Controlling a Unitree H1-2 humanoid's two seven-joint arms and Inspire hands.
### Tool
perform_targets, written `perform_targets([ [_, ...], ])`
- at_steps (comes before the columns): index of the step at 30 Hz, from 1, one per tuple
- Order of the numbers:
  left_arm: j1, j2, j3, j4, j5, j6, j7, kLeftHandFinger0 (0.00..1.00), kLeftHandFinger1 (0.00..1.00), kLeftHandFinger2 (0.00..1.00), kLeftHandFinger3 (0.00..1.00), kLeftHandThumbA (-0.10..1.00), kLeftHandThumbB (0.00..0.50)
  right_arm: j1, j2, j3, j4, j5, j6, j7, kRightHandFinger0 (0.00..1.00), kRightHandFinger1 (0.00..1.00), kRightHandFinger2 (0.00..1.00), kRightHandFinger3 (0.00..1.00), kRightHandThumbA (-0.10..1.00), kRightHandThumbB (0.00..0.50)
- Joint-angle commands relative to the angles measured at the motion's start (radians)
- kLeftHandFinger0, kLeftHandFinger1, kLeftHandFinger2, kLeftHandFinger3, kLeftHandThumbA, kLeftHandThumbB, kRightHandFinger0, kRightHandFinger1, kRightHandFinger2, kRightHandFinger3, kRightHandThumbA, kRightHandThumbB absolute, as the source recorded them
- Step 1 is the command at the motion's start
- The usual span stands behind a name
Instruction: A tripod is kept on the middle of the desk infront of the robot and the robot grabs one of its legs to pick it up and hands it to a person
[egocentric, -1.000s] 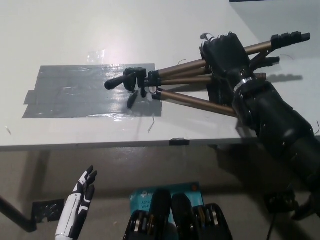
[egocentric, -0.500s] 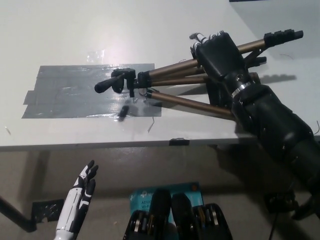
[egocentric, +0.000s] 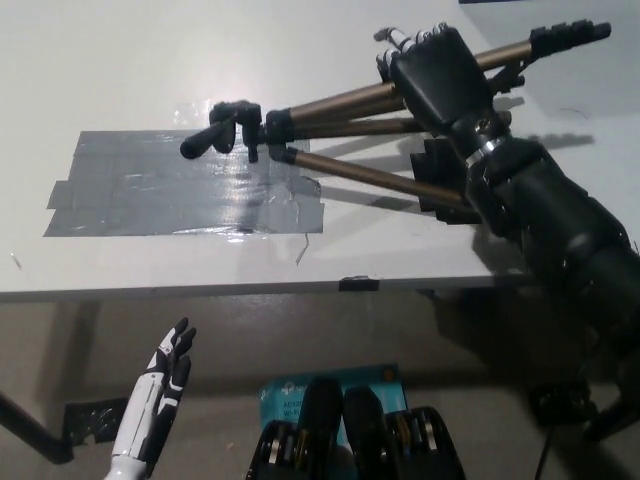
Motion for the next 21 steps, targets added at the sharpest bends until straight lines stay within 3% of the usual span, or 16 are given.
perform_targets([
  [1,-0.026,0.031,-0.014,-0.060,0.007,-0.006,-0.019,1.00,1.00,1.00,1.00,1.00,0.059,-0.246,0.014,-0.038,0.026,0.005,-0.062,-0.239,0.00,0.23,0.73,0.76,-0.10,0.246],
  [5,-0.025,0.035,-0.014,-0.064,0.000,0.005,-0.021,1.00,1.00,1.00,1.00,1.00,0.073,-0.263,0.023,-0.037,0.060,0.011,-0.060,-0.252,0.00,0.20,0.73,0.82,-0.10,0.237],
  [6,-0.025,0.035,-0.016,-0.065,0.002,0.005,-0.020,1.00,1.00,1.00,1.00,1.00,0.067,-0.269,0.024,-0.036,0.068,0.011,-0.067,-0.267,0.00,0.23,0.77,0.89,-0.10,0.228],
  [9,-0.022,0.035,-0.017,-0.072,0.001,0.013,-0.020,1.00,1.00,1.00,1.00,1.00,0.066,-0.279,0.028,-0.035,0.074,0.012,-0.062,-0.271,0.00,0.33,0.82,1.00,-0.10,0.205],
  [13,-0.026,0.036,-0.019,-0.065,-0.003,0.005,-0.018,1.00,1.00,1.00,1.00,1.00,0.066,-0.293,0.029,-0.031,0.070,0.015,-0.075,-0.268,0.00,0.35,0.84,1.00,-0.10,0.197],
  [15,-0.026,0.036,-0.021,-0.064,-0.003,0.005,-0.016,1.00,1.00,1.00,1.00,1.00,0.066,-0.294,0.028,-0.029,0.069,0.014,-0.079,-0.270,0.00,0.33,0.84,0.94,-0.10,0.191],
  [16,-0.026,0.038,-0.023,-0.067,-0.002,0.014,-0.018,1.00,1.00,1.00,1.00,1.00,0.068,-0.296,0.032,-0.026,0.069,0.009,-0.073,-0.289,0.00,0.30,0.82,0.88,-0.10,0.206],
  [19,-0.026,0.039,-0.026,-0.073,0.006,0.022,-0.015,1.00,1.00,1.00,1.00,1.00,0.068,-0.295,0.036,-0.022,0.079,0.010,-0.076,-0.298,0.00,0.29,0.81,0.88,-0.10,0.234],
  [21,-0.027,0.043,-0.029,-0.079,0.008,0.025,-0.017,1.00,1.00,1.00,1.00,1.00,0.059,-0.296,0.043,-0.015,0.089,0.000,-0.051,-0.312,0.00,0.24,0.78,0.83,-0.10,0.262],
])
